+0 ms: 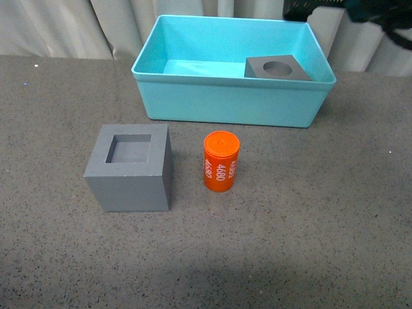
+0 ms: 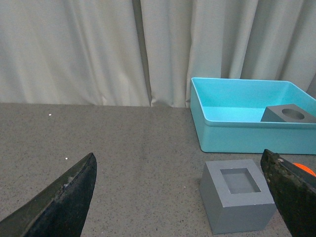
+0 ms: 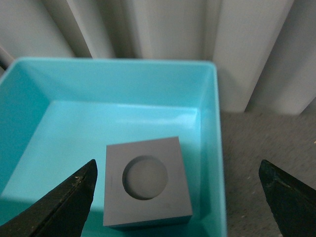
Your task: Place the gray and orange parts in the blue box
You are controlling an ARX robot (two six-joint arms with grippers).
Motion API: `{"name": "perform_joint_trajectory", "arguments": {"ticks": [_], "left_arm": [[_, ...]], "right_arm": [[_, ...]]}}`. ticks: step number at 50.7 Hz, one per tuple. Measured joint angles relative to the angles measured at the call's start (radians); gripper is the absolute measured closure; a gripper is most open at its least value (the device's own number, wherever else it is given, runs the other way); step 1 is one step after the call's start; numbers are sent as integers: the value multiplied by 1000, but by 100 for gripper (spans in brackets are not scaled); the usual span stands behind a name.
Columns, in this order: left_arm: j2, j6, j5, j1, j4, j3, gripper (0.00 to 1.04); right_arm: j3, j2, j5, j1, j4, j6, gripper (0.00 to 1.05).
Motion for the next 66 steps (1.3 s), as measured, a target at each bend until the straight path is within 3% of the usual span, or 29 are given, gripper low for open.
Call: {"name": "perform_joint_trajectory", "arguments": {"ticks": [13, 29, 37, 40, 42, 44, 50, 58, 66], "left_arm": [[0, 0, 0, 0, 0, 0, 7], [0, 0, 0, 0, 0, 0, 7], [0, -1, -2, 0, 0, 0, 7], [137, -99, -264, -79, -160, 73, 7], [281, -161, -415, -93, -161, 108, 7], [388, -191, -450, -86, -113, 127, 7], [642, -219, -398, -57, 51, 187, 7], [1039, -235, -247, -35, 277, 335, 7], [1308, -259, -82, -30, 268, 487, 7]], "right_arm": [[-426, -388, 34, -22, 279, -106, 10], [-729, -747, -10, -6, 200, -156, 10], [-749, -771, -3, 1, 197, -192, 10], [-749, -771, -4, 1, 197, -195, 10], [-750, -773, -3, 1, 197, -198, 10], [-750, -774, -3, 1, 197, -198, 10], [-750, -772, -3, 2, 197, -199, 10], [-750, -773, -3, 2, 197, -199, 10], [-750, -773, -3, 2, 197, -199, 10]]}}
